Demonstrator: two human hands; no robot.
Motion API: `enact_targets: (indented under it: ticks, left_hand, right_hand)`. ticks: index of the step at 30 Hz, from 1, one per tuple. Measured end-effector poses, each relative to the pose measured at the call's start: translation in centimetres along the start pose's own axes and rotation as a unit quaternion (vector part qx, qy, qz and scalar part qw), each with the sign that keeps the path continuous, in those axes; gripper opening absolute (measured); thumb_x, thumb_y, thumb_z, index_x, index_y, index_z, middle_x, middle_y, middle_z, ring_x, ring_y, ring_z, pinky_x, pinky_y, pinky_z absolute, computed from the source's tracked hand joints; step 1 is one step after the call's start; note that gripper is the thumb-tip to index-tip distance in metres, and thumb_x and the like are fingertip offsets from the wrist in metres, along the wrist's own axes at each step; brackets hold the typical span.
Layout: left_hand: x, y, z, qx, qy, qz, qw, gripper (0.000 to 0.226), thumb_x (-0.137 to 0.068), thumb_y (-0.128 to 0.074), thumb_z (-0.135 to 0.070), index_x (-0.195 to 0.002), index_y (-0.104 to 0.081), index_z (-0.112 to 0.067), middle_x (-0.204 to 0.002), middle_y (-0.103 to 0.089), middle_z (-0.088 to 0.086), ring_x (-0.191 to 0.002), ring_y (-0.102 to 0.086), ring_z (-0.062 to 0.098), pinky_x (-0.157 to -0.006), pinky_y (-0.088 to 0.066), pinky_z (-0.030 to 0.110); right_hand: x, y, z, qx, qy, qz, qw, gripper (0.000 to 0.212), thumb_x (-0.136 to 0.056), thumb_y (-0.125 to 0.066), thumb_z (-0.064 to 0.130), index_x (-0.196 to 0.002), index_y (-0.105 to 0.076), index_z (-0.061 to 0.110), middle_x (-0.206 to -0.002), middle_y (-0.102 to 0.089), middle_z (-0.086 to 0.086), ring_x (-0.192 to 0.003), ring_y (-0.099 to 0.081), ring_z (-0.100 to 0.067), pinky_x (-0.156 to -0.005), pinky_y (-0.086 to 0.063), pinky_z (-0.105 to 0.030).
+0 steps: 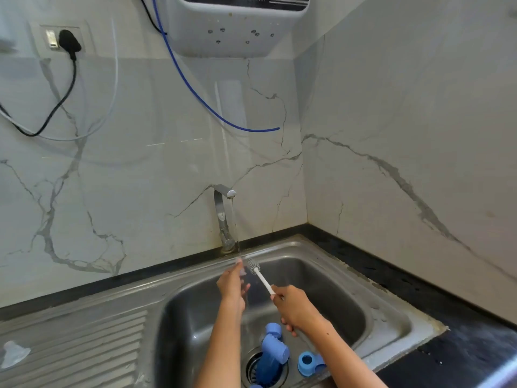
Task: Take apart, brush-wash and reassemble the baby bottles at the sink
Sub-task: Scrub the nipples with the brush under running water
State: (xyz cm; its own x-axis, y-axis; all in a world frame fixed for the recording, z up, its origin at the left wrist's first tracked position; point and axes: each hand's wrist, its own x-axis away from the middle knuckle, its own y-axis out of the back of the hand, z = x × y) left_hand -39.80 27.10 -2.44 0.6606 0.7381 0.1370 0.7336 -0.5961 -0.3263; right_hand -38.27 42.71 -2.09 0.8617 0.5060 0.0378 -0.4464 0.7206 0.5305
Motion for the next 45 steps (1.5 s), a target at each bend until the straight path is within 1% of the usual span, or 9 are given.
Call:
enact_targets:
  ticks: [9,12,17,22,26,30,34,38,45]
  left_hand:
    - [5.0,8.4,-3.6,-0.184,-0.093,0.095,0.974,0.007,-0.092,-0.062,-0.018,-0.089,-0.059,-0.012,-0.087,-0.068,0.007,-0.075,-0.063,0.016,-0.063,-0.053,0.025]
    - [5.4,11.1,-4.2,-0.218,-0.122,0.066,0.966,0.01,-0.086,-0.068,-0.012,-0.081,-0.06,-0.015,-0.091,-0.068,0.008,-0.084,-0.066,0.019,-0.066,-0.05,0.025]
    - [6.3,13.2,-3.8,-0.264,-0.198,0.031,0.943,0.009,-0.075,-0.077,-0.005,-0.078,-0.069,-0.007,-0.075,-0.068,0.002,-0.07,-0.062,0.011,-0.064,-0.047,0.019]
    - [6.2,14.2,-3.3,-0.277,-0.196,0.042,0.94,0.018,-0.072,-0.075,0.007,-0.086,-0.071,-0.004,-0.078,-0.067,0.006,-0.078,-0.064,0.018,-0.064,-0.051,0.016]
    - [6.5,14.2,-4.1,-0.263,-0.203,0.037,0.942,0.046,-0.071,-0.076,0.009,-0.111,-0.061,-0.008,-0.083,-0.067,0.01,-0.071,-0.062,0.013,-0.056,-0.047,0.006]
    - [5.9,14.3,-4.1,-0.286,-0.211,0.079,0.931,0.051,-0.067,-0.079,0.008,-0.112,-0.06,-0.008,-0.076,-0.068,0.005,-0.071,-0.065,0.014,-0.073,-0.054,0.023]
    - [6.1,14.5,-3.0,-0.374,-0.205,0.128,0.895,0.058,-0.065,-0.077,0.014,-0.116,-0.059,-0.007,-0.067,-0.064,0.0,-0.059,-0.062,0.003,-0.068,-0.055,0.022]
    - [6.4,14.9,-2.6,-0.454,-0.195,0.163,0.854,0.061,-0.066,-0.073,0.015,-0.12,-0.06,-0.011,-0.062,-0.064,-0.001,-0.064,-0.065,0.016,-0.071,-0.06,0.035]
    - [6.7,15.2,-5.7,-0.44,-0.23,0.098,0.863,0.048,-0.07,-0.079,0.001,-0.111,-0.061,-0.015,-0.065,-0.064,-0.007,-0.057,-0.06,-0.004,-0.066,-0.051,0.015]
  right_hand:
    - [2.2,-0.7,2.1,0.007,-0.001,0.052,0.999,0.04,-0.102,-0.04,0.019,-0.142,-0.045,0.017,-0.063,-0.049,-0.005,-0.038,-0.04,-0.008,-0.037,-0.038,-0.02]
    - [2.8,-2.3,3.5,0.01,-0.011,0.075,0.997,0.039,-0.101,-0.04,0.017,-0.139,-0.049,0.015,-0.058,-0.049,-0.005,-0.033,-0.04,-0.008,-0.037,-0.039,-0.021]
    - [2.9,-6.1,6.0,-0.005,-0.038,0.086,0.996,0.033,-0.1,-0.039,0.012,-0.128,-0.055,0.003,-0.055,-0.048,-0.008,-0.035,-0.042,-0.013,-0.039,-0.04,-0.022]
    - [2.9,-8.3,5.2,-0.002,-0.045,0.093,0.995,0.034,-0.1,-0.038,0.013,-0.129,-0.054,0.005,-0.054,-0.053,-0.008,-0.043,-0.047,-0.019,-0.048,-0.044,-0.029]
    - [3.0,-7.7,4.1,0.007,-0.05,0.083,0.995,0.034,-0.102,-0.037,0.015,-0.131,-0.053,0.007,-0.056,-0.052,-0.008,-0.044,-0.046,-0.017,-0.044,-0.044,-0.027]
    - [3.2,-8.0,4.0,0.009,-0.045,0.083,0.996,0.033,-0.102,-0.037,0.015,-0.131,-0.052,0.008,-0.056,-0.05,-0.008,-0.042,-0.045,-0.016,-0.039,-0.042,-0.023]
    - [3.3,-8.3,4.0,0.026,-0.041,0.104,0.993,0.035,-0.101,-0.035,0.013,-0.132,-0.051,0.008,-0.057,-0.051,-0.008,-0.043,-0.045,-0.016,-0.04,-0.041,-0.022]
    - [3.4,-8.4,4.1,0.031,-0.057,0.11,0.992,0.04,-0.102,-0.037,0.011,-0.14,-0.044,0.008,-0.058,-0.051,-0.009,-0.042,-0.045,-0.015,-0.037,-0.041,-0.023]
    - [4.0,-8.6,5.4,-0.06,-0.056,0.086,0.993,0.032,-0.101,-0.038,0.015,-0.128,-0.054,0.008,-0.055,-0.051,-0.009,-0.043,-0.046,-0.018,-0.044,-0.043,-0.027]
